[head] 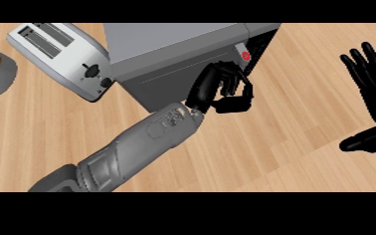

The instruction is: Pick up the milk, place it into the microwave and close the microwave

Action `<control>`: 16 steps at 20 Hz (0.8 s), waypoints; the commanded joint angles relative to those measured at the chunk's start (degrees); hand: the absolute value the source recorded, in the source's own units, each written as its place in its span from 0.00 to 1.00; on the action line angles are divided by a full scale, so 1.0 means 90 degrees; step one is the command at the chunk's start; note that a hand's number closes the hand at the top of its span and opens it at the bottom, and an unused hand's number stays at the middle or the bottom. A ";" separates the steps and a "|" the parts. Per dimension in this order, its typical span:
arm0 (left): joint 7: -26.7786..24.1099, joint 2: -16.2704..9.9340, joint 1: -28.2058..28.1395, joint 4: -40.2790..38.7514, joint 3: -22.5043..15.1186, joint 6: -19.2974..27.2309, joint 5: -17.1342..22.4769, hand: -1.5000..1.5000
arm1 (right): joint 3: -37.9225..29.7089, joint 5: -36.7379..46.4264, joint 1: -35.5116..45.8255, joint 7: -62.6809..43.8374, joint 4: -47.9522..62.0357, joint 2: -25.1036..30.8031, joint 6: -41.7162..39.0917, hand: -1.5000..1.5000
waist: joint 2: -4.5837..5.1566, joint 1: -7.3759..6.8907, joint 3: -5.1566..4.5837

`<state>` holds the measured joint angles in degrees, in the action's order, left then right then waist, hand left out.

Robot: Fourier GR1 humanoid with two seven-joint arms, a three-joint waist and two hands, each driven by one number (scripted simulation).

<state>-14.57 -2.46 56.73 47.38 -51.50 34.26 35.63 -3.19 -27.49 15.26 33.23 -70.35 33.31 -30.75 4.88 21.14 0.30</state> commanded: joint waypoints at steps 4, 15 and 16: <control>-0.0013 0.0259 0.0633 -0.0193 0.0044 0.0084 0.0139 1.00 | 0.0231 -0.0241 0.0210 -0.0108 -0.0142 0.0110 -0.0681 0.00 | 0.0063 0.0150 0.0011; -0.0037 0.0258 0.0682 -0.0238 -0.0020 0.0338 0.0363 1.00 | 0.1023 -0.0110 0.0622 -0.0396 -0.1380 0.0421 -0.1460 1.00 | -0.0003 0.0274 0.0017; -0.0048 0.0258 0.0658 -0.0233 -0.0049 0.0362 0.0381 1.00 | 0.1085 -0.0136 0.0618 -0.0427 -0.1495 0.0378 -0.1449 1.00 | -0.0006 0.0328 0.0018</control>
<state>-15.01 -2.91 56.94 47.32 -52.60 38.57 39.06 4.72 -28.47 20.04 26.51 -81.43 36.79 -38.35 4.62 22.52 0.35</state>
